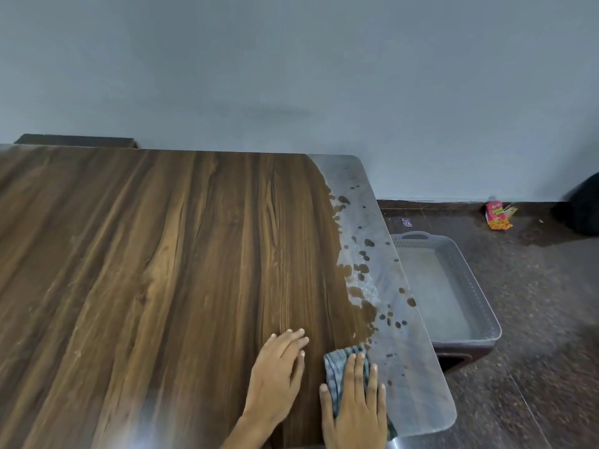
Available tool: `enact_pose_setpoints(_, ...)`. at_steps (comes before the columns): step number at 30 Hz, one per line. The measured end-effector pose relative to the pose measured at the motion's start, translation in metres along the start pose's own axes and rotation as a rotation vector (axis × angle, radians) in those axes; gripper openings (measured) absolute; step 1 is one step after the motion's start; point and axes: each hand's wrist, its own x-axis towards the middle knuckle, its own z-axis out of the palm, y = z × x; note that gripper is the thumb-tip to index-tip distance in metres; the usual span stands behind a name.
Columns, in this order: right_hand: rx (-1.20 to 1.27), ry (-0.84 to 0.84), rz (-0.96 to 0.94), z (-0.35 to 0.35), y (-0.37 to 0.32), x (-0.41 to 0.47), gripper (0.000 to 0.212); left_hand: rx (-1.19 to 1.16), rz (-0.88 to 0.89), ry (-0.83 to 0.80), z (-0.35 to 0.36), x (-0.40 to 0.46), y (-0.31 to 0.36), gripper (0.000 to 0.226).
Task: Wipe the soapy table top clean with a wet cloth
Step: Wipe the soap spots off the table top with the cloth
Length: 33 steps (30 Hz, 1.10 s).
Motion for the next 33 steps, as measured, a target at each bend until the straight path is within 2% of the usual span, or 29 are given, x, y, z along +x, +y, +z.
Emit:
enact_pose_setpoints(5,-0.057,0.039,-0.013,0.0,-0.015,0.067,0.075,0.068,-0.058,0.057,-0.004,0.065,-0.033,0.038)
enact_pose_setpoints(11,-0.11,-0.007,-0.105,-0.002,-0.045,0.142,0.072,0.184,-0.159,0.035,-0.007,0.136,-0.056,0.045)
enact_pose_setpoints(16,-0.088,-0.024,-0.131,0.0,-0.072,0.22,0.072,0.224,-0.172,0.048,-0.001,0.199,-0.07,0.047)
enact_pose_setpoints(26,-0.099,-0.024,-0.204,0.009,-0.12,0.441,0.07,0.327,-0.196,0.062,0.026,0.326,-0.103,0.051)
enact_pose_setpoints(30,-0.126,-0.047,-0.289,0.017,-0.154,0.539,0.065,0.365,-0.186,0.077,0.034,0.365,-0.115,0.053)
enact_pose_setpoints(33,-0.145,-0.055,-0.41,0.027,-0.182,0.562,0.064,0.389,-0.196,0.097,0.04,0.386,-0.122,0.056)
